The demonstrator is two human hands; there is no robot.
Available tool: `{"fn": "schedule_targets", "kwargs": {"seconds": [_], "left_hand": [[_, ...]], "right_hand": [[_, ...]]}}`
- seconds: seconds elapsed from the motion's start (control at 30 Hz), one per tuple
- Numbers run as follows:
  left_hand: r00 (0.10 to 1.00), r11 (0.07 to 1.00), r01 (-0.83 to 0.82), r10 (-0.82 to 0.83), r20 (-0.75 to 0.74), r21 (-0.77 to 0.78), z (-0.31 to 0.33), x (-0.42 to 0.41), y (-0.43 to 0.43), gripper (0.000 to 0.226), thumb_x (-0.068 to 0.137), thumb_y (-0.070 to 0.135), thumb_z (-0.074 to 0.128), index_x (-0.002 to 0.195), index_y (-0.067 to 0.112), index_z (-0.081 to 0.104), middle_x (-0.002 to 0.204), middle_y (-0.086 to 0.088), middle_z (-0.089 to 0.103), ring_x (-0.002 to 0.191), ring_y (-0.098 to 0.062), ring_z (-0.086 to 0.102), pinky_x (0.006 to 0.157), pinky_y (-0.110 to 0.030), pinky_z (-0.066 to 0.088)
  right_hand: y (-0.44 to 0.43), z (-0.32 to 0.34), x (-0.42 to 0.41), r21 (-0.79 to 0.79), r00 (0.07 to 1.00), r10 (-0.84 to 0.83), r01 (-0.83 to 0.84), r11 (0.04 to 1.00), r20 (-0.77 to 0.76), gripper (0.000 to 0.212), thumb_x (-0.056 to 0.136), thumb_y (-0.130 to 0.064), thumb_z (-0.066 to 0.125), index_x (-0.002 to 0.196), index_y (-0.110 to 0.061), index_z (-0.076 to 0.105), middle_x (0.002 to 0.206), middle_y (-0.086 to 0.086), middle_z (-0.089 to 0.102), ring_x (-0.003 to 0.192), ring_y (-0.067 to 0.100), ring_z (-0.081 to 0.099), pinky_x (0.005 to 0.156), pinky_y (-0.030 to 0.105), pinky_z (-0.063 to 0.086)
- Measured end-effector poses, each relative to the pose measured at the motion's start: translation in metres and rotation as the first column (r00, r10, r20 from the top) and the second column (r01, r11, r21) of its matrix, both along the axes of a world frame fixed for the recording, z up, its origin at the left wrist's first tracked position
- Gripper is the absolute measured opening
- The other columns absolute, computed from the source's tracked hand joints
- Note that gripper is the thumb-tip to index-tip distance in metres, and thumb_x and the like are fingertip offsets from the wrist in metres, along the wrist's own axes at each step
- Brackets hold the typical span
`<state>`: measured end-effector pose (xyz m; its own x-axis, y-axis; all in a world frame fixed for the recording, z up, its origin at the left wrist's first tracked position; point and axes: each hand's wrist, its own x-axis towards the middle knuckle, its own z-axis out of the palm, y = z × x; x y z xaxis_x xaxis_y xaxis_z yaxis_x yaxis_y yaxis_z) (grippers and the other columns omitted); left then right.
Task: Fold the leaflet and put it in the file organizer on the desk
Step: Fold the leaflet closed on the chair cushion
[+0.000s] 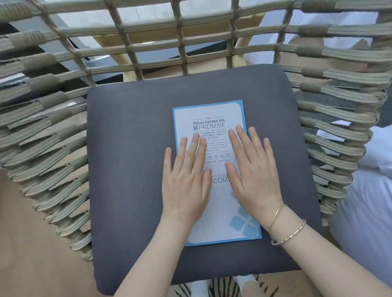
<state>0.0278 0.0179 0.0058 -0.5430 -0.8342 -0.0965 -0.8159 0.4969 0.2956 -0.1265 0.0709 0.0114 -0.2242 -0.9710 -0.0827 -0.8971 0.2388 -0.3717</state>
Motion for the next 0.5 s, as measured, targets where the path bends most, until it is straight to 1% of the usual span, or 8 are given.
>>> {"fn": "schedule_targets", "kwargs": {"seconds": [0.1, 0.2, 0.3, 0.4, 0.47, 0.5], "left_hand": [[1.000, 1.000, -0.016, 0.016, -0.011, -0.021, 0.006, -0.014, -0.039, 0.055, 0.100, 0.030, 0.028, 0.150, 0.008, 0.029, 0.159, -0.008, 0.028, 0.147, -0.026, 0.023, 0.119, -0.051, 0.014], [1.000, 1.000, 0.011, -0.011, 0.022, -0.009, -0.008, -0.025, -0.063, 0.053, 0.101, 0.026, 0.026, 0.149, 0.005, 0.031, 0.158, -0.011, 0.029, 0.146, -0.027, 0.024, 0.119, -0.050, 0.015], [0.998, 0.999, 0.039, -0.040, 0.051, 0.018, -0.035, -0.023, -0.071, 0.055, 0.100, 0.026, 0.019, 0.150, 0.005, 0.027, 0.159, -0.013, 0.026, 0.147, -0.028, 0.020, 0.120, -0.048, 0.012], [0.997, 0.999, 0.050, -0.050, 0.051, -0.002, -0.054, -0.021, -0.073, 0.055, 0.100, 0.027, 0.019, 0.150, 0.004, 0.027, 0.158, -0.014, 0.026, 0.147, -0.028, 0.021, 0.120, -0.048, 0.016], [0.998, 0.998, 0.054, -0.054, 0.028, -0.023, -0.060, -0.021, -0.073, 0.055, 0.101, 0.028, 0.022, 0.149, 0.003, 0.029, 0.158, -0.015, 0.027, 0.147, -0.027, 0.024, 0.119, -0.047, 0.018], [0.998, 0.998, 0.055, -0.055, 0.017, -0.024, -0.061, -0.019, -0.073, 0.056, 0.101, 0.030, 0.023, 0.149, 0.002, 0.028, 0.158, -0.015, 0.026, 0.147, -0.027, 0.023, 0.120, -0.046, 0.017]], "right_hand": [[-0.045, 0.006, 0.004, -0.029, 0.999, 0.037, -0.036, 0.999, 0.020, 0.056, 0.100, -0.029, 0.034, 0.153, -0.011, 0.031, 0.161, 0.007, 0.030, 0.151, 0.029, 0.020, 0.121, 0.049, 0.012], [-0.079, -0.010, 0.008, 0.033, 0.996, 0.090, -0.090, 0.995, -0.017, 0.054, 0.101, -0.025, 0.037, 0.153, -0.012, 0.029, 0.161, 0.007, 0.029, 0.151, 0.029, 0.018, 0.122, 0.049, 0.013], [-0.087, -0.038, 0.005, 0.105, 0.991, 0.119, -0.113, 0.988, -0.056, 0.054, 0.104, -0.029, 0.030, 0.155, -0.013, 0.025, 0.163, 0.004, 0.025, 0.152, 0.025, 0.014, 0.123, 0.047, 0.008], [-0.086, -0.057, 0.002, 0.100, 0.987, 0.137, -0.128, 0.987, -0.088, 0.056, 0.102, -0.034, 0.024, 0.155, -0.014, 0.026, 0.163, 0.003, 0.026, 0.152, 0.025, 0.016, 0.123, 0.046, 0.009], [-0.085, -0.062, -0.002, 0.092, 0.985, 0.150, -0.143, 0.986, -0.080, 0.057, 0.102, -0.037, 0.023, 0.155, -0.015, 0.026, 0.163, 0.002, 0.026, 0.152, 0.023, 0.017, 0.124, 0.044, 0.009], [-0.084, -0.062, -0.006, 0.088, 0.985, 0.154, -0.147, 0.985, -0.080, 0.058, 0.101, -0.037, 0.023, 0.155, -0.016, 0.026, 0.163, 0.002, 0.026, 0.152, 0.023, 0.017, 0.124, 0.042, 0.009]]}}
